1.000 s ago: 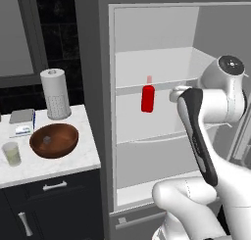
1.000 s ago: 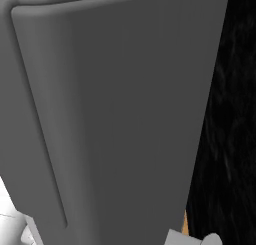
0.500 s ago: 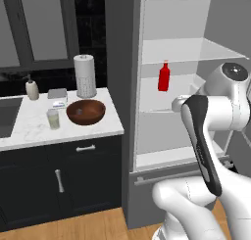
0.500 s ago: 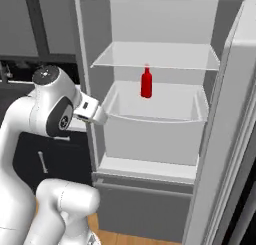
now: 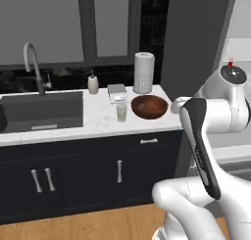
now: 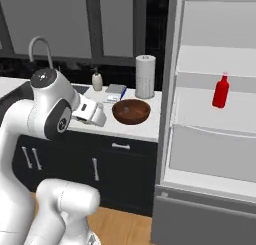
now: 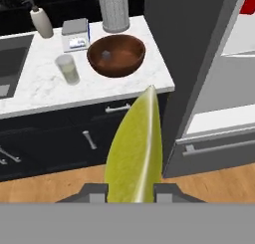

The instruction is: Grab a lemon wedge from the fridge and one ice cube from the ice bowl, and put them in the glass of lemonade.

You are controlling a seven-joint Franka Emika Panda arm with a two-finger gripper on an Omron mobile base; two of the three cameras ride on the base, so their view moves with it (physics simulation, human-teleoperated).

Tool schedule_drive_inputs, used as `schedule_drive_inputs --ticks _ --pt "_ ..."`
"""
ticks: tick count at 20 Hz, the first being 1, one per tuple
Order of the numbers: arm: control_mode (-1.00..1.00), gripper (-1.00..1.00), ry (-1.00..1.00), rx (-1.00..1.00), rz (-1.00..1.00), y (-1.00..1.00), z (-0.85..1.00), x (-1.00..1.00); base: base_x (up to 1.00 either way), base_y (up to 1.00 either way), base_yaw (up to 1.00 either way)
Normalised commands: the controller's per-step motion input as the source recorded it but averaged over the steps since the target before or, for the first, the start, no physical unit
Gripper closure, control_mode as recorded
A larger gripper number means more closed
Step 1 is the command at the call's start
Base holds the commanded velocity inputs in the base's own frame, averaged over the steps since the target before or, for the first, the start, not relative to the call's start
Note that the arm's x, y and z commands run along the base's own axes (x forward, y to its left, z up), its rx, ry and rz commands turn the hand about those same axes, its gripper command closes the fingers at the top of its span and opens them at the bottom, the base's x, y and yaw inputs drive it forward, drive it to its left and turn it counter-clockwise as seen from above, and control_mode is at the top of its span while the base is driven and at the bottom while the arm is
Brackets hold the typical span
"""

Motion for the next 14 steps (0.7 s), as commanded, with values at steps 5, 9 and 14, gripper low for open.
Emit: schedule_drive_inputs --ticks 5,9,14 --pt "1.0 1.0 0.0 0.0 0.0 0.0 0.0 0.0 0.97 0.71 0.01" --pt "1.0 1.0 0.0 0.0 0.0 0.0 0.0 0.0 0.9 0.08 -0.01" --pt "-1.0 1.0 0.0 0.0 0.0 0.0 -0.05 0.08 0.5 -0.04 0.0"
